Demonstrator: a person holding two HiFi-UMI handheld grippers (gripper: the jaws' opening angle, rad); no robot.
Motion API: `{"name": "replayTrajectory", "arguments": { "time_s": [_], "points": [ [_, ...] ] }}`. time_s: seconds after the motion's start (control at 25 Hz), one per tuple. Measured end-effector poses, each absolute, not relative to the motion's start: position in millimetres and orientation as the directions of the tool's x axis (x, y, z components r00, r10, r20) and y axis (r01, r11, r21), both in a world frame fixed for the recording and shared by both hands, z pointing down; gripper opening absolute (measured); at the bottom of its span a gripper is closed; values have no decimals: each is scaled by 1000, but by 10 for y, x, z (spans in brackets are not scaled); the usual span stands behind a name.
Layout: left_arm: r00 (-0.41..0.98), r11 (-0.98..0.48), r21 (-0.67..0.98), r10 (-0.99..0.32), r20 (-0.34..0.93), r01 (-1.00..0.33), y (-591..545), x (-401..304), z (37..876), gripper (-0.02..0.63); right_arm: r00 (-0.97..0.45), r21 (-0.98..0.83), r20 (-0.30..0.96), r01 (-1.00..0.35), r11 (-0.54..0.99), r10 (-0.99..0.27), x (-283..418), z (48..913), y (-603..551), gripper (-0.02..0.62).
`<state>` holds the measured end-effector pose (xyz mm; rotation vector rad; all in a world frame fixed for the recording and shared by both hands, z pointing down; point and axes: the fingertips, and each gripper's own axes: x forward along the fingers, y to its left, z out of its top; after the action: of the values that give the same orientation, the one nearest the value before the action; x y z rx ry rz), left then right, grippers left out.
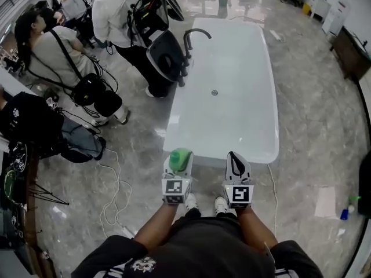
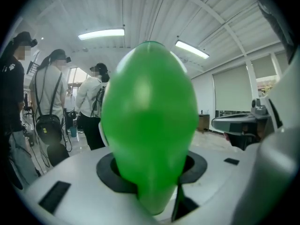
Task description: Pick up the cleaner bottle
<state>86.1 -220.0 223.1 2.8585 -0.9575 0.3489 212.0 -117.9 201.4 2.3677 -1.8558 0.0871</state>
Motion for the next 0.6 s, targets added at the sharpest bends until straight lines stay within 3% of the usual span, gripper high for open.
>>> {"name": "replayTrajectory", "arguments": {
  "time_s": [0.6],
  "points": [
    [829, -848, 4, -518, 210, -531, -2076, 877, 1959, 184, 329, 84, 62, -943, -323, -942, 2159, 1636, -988, 15]
  ]
}}
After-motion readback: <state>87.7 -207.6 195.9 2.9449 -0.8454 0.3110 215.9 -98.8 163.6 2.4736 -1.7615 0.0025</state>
